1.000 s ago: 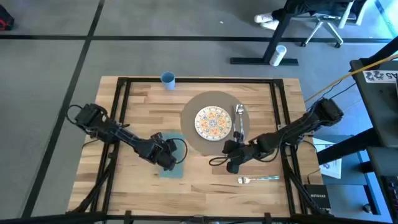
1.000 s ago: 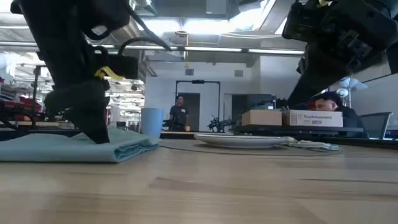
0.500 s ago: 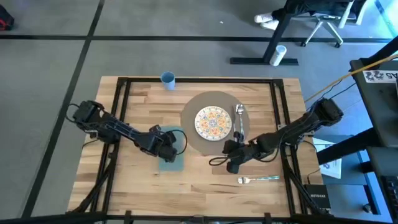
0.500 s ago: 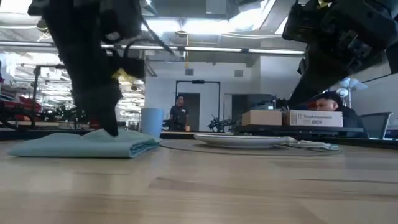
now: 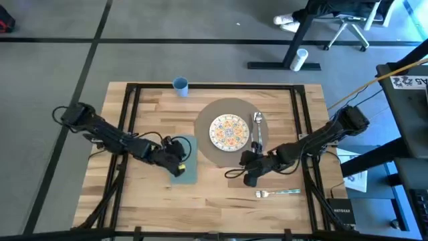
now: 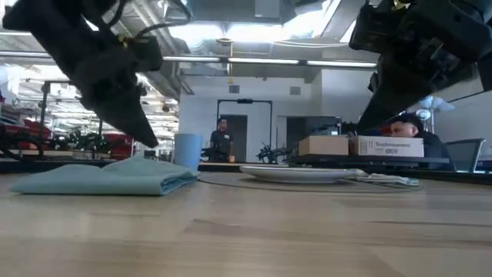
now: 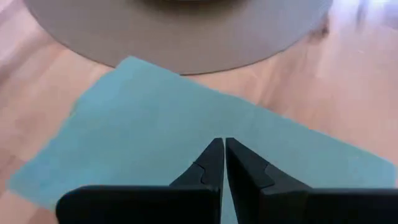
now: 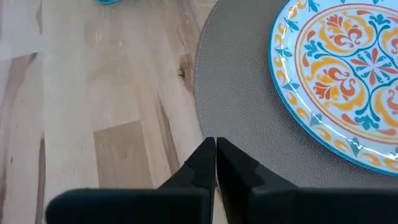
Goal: Set table place
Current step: Move the blue napkin to the top left of the table
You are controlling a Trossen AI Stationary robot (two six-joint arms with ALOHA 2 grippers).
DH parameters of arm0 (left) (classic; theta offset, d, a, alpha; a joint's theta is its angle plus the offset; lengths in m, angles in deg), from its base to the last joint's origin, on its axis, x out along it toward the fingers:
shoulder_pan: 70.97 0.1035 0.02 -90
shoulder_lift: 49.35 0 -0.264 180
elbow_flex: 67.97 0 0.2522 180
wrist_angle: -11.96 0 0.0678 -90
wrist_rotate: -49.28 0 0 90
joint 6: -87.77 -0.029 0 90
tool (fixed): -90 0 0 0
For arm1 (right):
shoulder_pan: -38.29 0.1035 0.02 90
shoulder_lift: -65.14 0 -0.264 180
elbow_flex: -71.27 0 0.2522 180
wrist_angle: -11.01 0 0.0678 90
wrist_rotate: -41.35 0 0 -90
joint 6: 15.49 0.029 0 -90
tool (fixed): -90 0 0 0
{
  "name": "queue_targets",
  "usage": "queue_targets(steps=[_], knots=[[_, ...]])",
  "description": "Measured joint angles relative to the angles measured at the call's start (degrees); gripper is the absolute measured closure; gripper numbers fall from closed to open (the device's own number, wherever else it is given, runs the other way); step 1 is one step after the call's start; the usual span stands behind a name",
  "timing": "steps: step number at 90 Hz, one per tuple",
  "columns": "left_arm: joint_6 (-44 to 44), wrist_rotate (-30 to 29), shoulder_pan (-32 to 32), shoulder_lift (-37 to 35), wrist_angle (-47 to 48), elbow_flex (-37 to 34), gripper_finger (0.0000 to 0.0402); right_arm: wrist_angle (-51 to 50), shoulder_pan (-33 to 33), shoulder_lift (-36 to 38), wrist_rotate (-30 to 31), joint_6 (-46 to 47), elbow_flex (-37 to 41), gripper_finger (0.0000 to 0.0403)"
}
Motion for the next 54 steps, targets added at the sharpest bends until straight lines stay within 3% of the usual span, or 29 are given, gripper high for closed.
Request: queue_targets(steps=[54], knots=[[0.5,1.0,6.6,0.0,-2.4,-7.4,0.0402,3.5,-0.4,-1.7,0.6,0.5,0.0,0.0403]])
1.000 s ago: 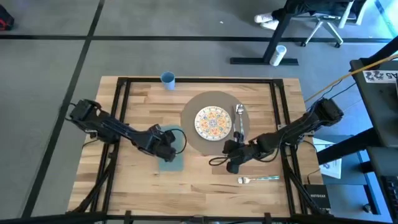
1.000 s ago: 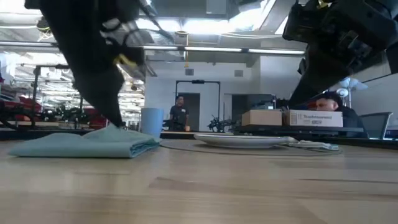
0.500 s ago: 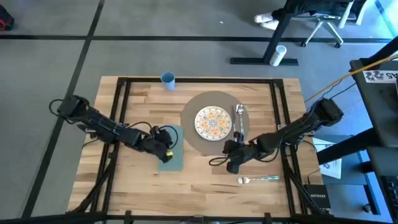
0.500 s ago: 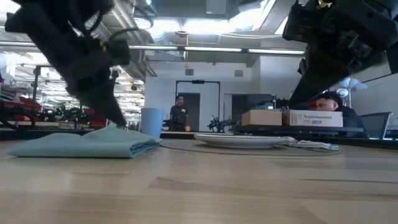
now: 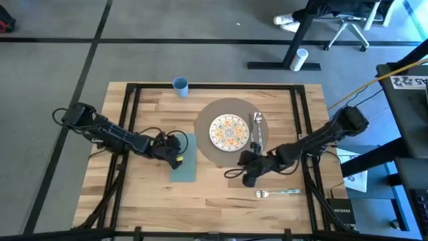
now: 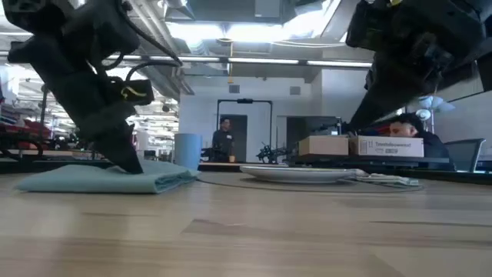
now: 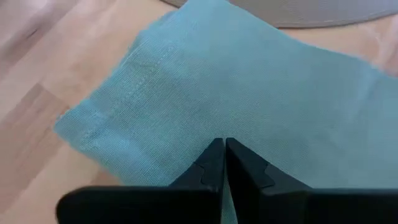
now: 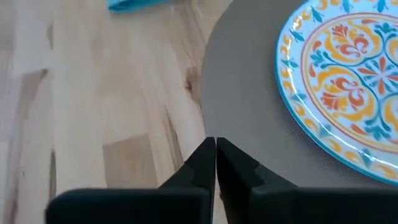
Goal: Set table place
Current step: Move the blue napkin to the top left of the table
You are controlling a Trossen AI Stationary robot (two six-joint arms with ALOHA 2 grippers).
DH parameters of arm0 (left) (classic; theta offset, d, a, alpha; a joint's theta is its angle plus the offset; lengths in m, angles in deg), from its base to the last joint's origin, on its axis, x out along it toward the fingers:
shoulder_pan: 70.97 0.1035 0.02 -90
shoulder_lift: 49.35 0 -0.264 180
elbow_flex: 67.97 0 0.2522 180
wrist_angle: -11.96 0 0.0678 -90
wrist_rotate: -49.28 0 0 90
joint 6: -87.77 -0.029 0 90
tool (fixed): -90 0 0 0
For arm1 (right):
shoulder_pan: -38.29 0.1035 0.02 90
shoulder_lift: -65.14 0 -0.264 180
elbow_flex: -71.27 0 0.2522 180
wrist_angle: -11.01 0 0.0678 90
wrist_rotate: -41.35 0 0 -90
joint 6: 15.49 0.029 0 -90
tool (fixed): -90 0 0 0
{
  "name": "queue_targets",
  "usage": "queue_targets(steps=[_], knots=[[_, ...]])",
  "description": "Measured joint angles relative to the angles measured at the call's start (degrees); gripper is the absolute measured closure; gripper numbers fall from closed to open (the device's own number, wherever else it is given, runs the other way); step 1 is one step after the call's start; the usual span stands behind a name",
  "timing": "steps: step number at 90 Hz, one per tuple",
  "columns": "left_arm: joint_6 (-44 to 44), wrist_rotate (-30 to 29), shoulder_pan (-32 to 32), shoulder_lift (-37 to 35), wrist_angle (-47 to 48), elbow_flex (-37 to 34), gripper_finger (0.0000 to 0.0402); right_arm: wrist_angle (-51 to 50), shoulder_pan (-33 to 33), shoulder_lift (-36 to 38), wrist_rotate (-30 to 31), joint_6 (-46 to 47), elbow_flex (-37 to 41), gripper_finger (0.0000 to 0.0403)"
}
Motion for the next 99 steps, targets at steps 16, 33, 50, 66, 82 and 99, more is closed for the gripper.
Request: queue_targets(steps=[16,33,50,66,82,99], knots=[[-0.8,0.3,2.0,0.0,-0.6,-0.6,0.0402,0.2,-1.8,-4.5,0.3,0.2,0.0,0.0403],[-1.6,0.3,3.2,0.0,-0.6,-0.6,0.0402,0.1,-3.9,-8.6,0.4,-0.1,0.0,0.0403],[-2.2,0.0,4.5,0.0,-0.5,-0.7,0.0402,0.2,-4.2,-10.9,-0.1,-0.2,0.0,0.0403],[-2.6,-0.3,5.7,0.0,-0.3,-0.7,0.0402,0.5,-4.1,-11.2,-2.6,1.2,0.0,0.0403],[-2.6,-0.8,6.4,0.0,0.0,-0.7,0.0402,0.5,-2.6,-11.2,-3.6,1.4,0.0,0.0403],[-3.0,-0.9,6.4,0.0,0.1,-0.7,0.0402,0.5,-0.6,-11.2,-3.7,3.8,0.0,0.0403]])
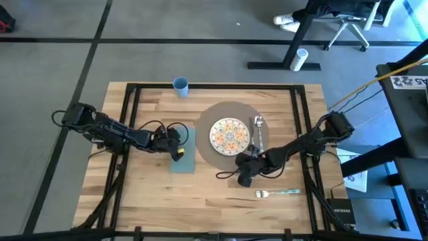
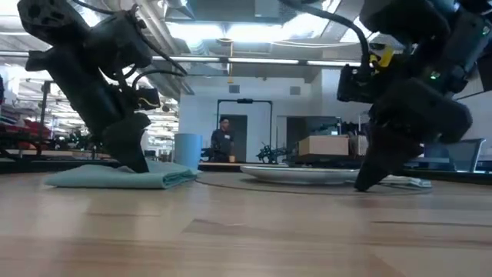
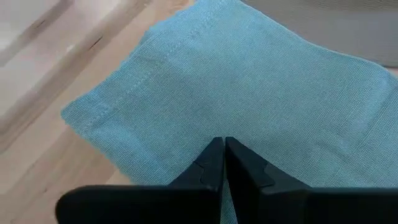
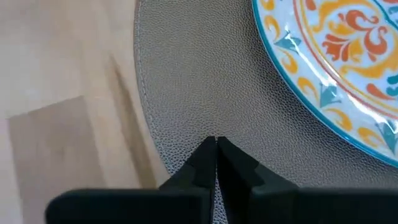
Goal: Set table place
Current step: Move the blue napkin to the top left of the table
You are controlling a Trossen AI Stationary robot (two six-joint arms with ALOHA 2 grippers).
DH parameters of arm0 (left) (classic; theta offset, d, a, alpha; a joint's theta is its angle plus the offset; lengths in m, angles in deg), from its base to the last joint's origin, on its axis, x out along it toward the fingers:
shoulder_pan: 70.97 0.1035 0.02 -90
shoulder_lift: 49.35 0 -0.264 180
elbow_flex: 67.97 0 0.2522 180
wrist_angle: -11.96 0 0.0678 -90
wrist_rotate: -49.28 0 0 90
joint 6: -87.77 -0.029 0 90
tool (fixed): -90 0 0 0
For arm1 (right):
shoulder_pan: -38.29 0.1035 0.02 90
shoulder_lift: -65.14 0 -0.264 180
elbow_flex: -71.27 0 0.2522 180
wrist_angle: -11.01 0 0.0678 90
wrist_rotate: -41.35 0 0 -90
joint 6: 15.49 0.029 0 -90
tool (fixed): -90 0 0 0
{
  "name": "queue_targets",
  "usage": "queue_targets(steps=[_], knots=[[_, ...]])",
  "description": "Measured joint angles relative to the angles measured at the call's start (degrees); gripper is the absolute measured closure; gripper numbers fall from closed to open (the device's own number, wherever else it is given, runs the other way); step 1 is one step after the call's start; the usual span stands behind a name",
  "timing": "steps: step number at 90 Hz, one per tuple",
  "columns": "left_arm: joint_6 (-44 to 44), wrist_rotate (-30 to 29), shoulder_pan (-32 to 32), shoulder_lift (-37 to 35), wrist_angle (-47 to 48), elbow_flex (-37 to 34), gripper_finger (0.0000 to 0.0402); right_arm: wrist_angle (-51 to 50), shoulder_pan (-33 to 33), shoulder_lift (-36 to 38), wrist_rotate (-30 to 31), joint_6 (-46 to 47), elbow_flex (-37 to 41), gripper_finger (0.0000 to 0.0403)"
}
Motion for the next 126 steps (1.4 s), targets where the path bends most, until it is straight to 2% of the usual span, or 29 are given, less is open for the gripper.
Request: queue_targets(steps=[15,26,69,95,126], knots=[[-0.3,0.0,0.0,-0.1,0.0,0.0,0.0402,1.4,1.5,0.0,-0.7,1.1,0.0,0.0403],[-0.3,0.0,0.0,-0.1,0.1,0.0,0.0402,3.5,1.6,0.0,-3.4,1.5,0.1,0.0403],[-0.3,0.1,-0.4,-0.3,0.5,0.0,0.0402,7.0,1.4,-0.1,-4.1,1.0,0.1,0.0403],[0.3,0.4,-0.9,-2.5,3.4,-0.1,0.0402,15.8,1.4,-5.1,-7.3,0.3,-0.2,0.0403],[-2.8,0.4,1.0,-4.6,2.8,0.0,0.0402,18.8,1.3,-5.8,-9.5,-0.2,-0.1,0.0403]])
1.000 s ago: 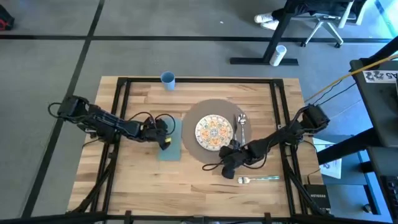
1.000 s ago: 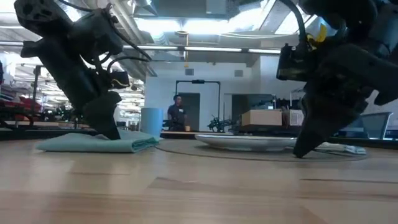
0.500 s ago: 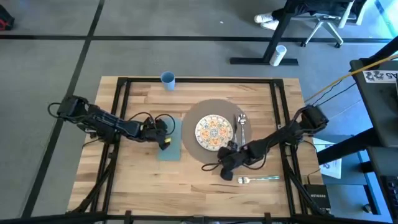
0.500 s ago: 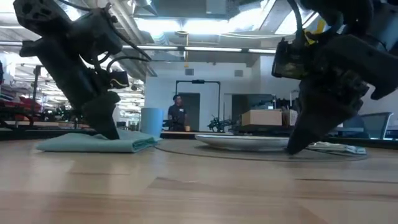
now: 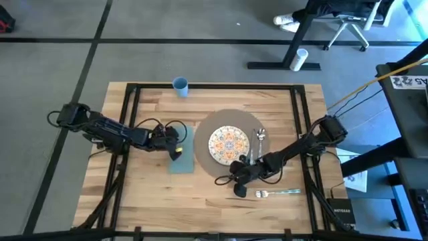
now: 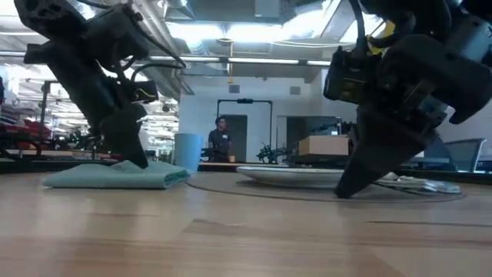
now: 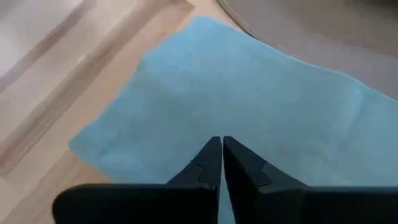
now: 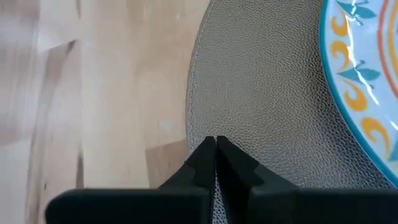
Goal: Set table place
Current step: Move the blue napkin to the top left of the table
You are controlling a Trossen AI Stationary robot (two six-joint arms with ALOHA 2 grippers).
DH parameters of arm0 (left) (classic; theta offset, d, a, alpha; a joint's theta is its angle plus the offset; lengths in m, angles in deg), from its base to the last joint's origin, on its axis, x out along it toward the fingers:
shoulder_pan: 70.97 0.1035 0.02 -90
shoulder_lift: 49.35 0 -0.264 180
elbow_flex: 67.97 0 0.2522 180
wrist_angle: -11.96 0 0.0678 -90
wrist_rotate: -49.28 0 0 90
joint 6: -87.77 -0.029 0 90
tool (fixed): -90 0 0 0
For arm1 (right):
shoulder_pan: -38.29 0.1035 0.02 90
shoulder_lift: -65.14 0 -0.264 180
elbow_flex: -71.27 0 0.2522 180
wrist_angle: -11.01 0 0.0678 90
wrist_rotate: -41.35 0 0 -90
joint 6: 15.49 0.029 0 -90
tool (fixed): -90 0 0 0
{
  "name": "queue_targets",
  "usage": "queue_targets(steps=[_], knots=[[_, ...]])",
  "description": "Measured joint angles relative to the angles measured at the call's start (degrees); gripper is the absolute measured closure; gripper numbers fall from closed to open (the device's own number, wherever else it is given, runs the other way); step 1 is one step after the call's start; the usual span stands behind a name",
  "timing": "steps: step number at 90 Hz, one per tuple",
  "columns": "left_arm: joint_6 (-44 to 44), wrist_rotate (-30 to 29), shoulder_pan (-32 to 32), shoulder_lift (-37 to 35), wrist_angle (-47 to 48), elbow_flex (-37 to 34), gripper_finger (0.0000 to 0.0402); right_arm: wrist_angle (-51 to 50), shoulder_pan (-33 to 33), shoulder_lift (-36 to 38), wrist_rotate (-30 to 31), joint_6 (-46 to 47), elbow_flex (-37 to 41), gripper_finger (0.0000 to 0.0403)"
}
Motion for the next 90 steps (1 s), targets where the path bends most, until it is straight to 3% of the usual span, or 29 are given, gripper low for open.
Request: queue_targets(steps=[37,90], knots=[[-5.5,2.2,3.6,0.0,-3.6,0.0,0.0402,0.1,0.0,0.0,-0.6,-0.1,0.0,0.0403],[-6.1,3.3,5.5,0.0,-3.4,0.0,0.0402,0.7,0.0,-0.1,-1.2,-1.1,0.1,0.0403]])
